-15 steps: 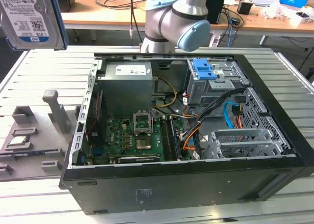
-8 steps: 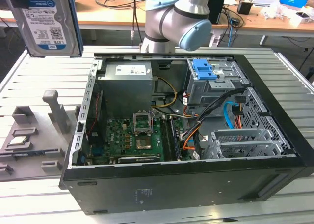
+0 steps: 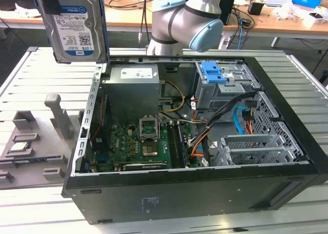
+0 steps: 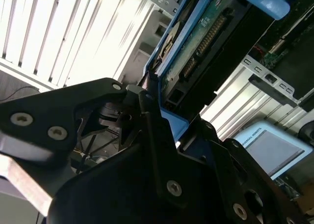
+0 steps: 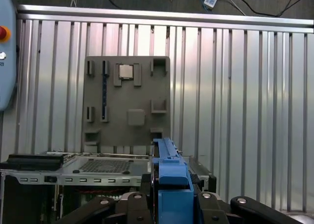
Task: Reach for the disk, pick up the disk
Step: 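Pick up the disk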
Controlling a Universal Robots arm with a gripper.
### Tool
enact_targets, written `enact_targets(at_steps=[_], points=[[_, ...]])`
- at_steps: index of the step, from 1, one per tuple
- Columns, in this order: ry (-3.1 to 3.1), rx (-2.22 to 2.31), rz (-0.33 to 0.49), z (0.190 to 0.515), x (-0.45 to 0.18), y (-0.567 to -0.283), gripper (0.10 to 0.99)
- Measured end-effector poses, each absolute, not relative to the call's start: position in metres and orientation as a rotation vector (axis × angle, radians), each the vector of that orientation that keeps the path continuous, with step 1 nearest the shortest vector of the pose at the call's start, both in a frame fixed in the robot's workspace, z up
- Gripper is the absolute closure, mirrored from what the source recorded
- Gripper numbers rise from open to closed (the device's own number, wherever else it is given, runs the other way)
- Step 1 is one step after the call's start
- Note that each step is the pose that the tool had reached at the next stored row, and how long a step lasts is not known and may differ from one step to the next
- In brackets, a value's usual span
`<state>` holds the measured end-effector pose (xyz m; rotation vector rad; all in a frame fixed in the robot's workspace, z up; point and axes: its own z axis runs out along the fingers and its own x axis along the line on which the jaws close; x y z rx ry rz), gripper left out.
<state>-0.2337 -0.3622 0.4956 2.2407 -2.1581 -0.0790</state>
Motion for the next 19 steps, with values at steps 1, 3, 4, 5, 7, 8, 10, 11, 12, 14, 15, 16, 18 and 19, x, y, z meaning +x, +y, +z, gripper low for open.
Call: enact_targets(at_steps=[1,3,4,5,7,8,10,11,12,14,15,16,18,19], points=[[-2.158,2.241,-0.079,0.495,-0.229,-0.362,0.718],[-2.158,2.241,-0.079,0.495,-0.219,-0.362,0.718],[-2.158,2.241,-0.079,0.495,-0.211,-0.362,0.718],[-2.158,2.241,-0.079,0.495,-0.204,-0.362,0.718],[-2.158,2.241,-0.079,0.495,-0.197,-0.362,0.718],[-2.158,2.241,-0.079,0.495,-0.193,-0.362,0.718],[-2.158,2.241,-0.079,0.495,-0.184,-0.362,0.718],[-2.158,2.241,-0.079,0.495,-0.18,-0.362,0.718],[-2.158,2.241,-0.079,0.495,-0.176,-0.362,0.718],[-2.158,2.241,-0.079,0.495,-0.17,-0.362,0.718],[-2.158,2.241,-0.079,0.495,-0.167,-0.362,0.718],[-2.158,2.241,-0.079,0.495,-0.163,-0.362,0.718],[-2.158,2.241,-0.079,0.495,-0.158,-0.362,0.718],[-2.158,2.241,-0.079,0.495,-0.155,-0.362,0.718]])
